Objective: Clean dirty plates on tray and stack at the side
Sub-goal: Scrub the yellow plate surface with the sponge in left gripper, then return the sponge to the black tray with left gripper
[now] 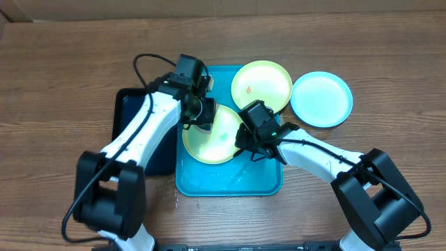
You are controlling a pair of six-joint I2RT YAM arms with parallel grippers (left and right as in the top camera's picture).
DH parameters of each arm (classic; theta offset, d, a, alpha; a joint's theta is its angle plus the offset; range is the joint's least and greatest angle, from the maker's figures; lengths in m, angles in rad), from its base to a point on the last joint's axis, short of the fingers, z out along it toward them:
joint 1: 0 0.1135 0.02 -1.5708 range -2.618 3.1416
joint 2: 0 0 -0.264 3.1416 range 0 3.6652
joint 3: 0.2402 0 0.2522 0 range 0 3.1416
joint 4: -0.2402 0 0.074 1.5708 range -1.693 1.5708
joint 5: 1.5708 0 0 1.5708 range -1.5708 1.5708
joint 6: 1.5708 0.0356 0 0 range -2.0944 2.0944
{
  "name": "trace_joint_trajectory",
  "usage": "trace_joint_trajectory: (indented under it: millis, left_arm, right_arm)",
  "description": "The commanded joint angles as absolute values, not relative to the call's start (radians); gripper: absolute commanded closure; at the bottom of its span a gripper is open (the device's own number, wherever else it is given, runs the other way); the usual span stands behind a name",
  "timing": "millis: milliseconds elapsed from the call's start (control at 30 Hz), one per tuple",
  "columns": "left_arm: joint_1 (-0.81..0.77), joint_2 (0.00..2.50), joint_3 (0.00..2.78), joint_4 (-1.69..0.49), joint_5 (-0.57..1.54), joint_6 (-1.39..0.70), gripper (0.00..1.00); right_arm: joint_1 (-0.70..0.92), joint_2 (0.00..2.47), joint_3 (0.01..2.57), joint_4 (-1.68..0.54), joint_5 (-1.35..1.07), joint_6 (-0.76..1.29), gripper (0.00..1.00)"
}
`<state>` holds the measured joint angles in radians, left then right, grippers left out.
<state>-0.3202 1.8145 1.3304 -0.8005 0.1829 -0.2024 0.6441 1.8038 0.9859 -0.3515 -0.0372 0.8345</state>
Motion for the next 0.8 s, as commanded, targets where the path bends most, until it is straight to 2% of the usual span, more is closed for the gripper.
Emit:
trace_joint_trajectory:
  millis: [0, 167, 367, 600, 767]
  left_arm:
    - [-0.332, 1.916, 1.311, -0.800, 0.111, -0.180, 0.96]
    - [-0.336, 1.997, 1.311, -0.794, 0.133, -0.218, 0.96]
    - [-0.342, 2.013, 1.314, -0.789, 0.382, -0.184, 0.96]
    - [-0.300, 1.823, 1.384, -0.809, 0.440, -0.164, 0.96]
    - [-0.233, 1.635, 1.397, -0.834, 0.345, -0.165, 0.96]
  right_arm:
    - [0.651, 1.810, 0.975, -0.345, -0.046, 0.830, 0.96]
    - [0.651, 1.810, 0.975, -0.345, -0.046, 0.830, 0.96]
    - [0.651, 1.810, 0.975, -0.345, -0.046, 0.830, 0.96]
    - [0.651, 1.810, 0.975, -0.348, -0.046, 0.830, 0.96]
    - [0.651, 1.810, 0.975, -0.348, -0.046, 0.830, 0.96]
